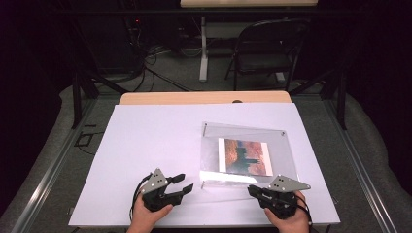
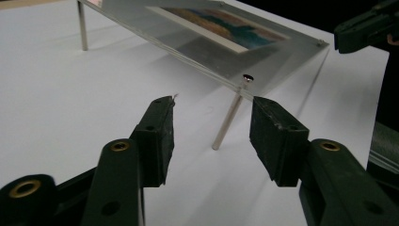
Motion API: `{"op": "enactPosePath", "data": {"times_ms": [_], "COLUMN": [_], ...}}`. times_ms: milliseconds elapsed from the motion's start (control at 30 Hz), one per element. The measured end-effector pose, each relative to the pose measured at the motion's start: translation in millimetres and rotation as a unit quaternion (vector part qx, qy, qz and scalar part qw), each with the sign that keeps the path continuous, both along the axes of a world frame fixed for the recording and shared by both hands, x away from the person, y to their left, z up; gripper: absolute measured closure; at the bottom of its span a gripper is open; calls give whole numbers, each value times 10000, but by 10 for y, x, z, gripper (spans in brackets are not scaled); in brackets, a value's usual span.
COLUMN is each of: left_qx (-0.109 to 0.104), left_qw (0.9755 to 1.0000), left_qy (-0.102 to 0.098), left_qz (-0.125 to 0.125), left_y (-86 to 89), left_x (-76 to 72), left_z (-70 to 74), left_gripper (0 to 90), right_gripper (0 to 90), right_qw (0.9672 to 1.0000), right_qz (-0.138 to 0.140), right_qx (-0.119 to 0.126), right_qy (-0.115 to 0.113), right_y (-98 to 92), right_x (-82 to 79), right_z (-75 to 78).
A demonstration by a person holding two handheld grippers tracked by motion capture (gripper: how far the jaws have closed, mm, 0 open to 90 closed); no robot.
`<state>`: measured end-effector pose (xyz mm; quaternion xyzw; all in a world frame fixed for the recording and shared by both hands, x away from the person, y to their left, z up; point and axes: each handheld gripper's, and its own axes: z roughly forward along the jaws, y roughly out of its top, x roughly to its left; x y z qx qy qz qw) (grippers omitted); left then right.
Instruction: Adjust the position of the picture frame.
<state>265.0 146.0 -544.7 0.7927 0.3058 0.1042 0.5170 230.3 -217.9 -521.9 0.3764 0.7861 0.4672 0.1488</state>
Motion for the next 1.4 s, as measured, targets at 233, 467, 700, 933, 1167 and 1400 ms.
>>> {"op": "enactPosePath", "data": {"times_ms": [233, 467, 700, 933, 1167, 1400], "left_qx": [327, 433, 528, 472, 461, 487], "left_qw": [9991, 9983, 9978, 9980, 9979, 9976], "left_qy": [149, 182, 169, 174, 194, 227], "left_qz": [-231, -333, -360, -372, -416, -441], "left_y": [-170, -298, -391, -459, -485, -494], "left_x": [37, 87, 148, 194, 240, 259], "left_z": [-102, -148, -170, -172, -188, -186], "left_gripper": [570, 629, 700, 732, 793, 798], "right_gripper": [846, 863, 871, 899, 900, 900], "right_qw": [10000, 9998, 9995, 9983, 9964, 9952], "right_qz": [33, 60, 61, -40, -98, -134], "right_qx": [19, 6, 58, 52, -67, -182], "right_qy": [85, 180, 293, 585, 842, 952], "right_y": [13, 25, 20, 0, 5, 48], "right_x": [9, 15, 26, 44, 84, 138], "right_z": [-28, -49, -66, -99, -156, -203]}}
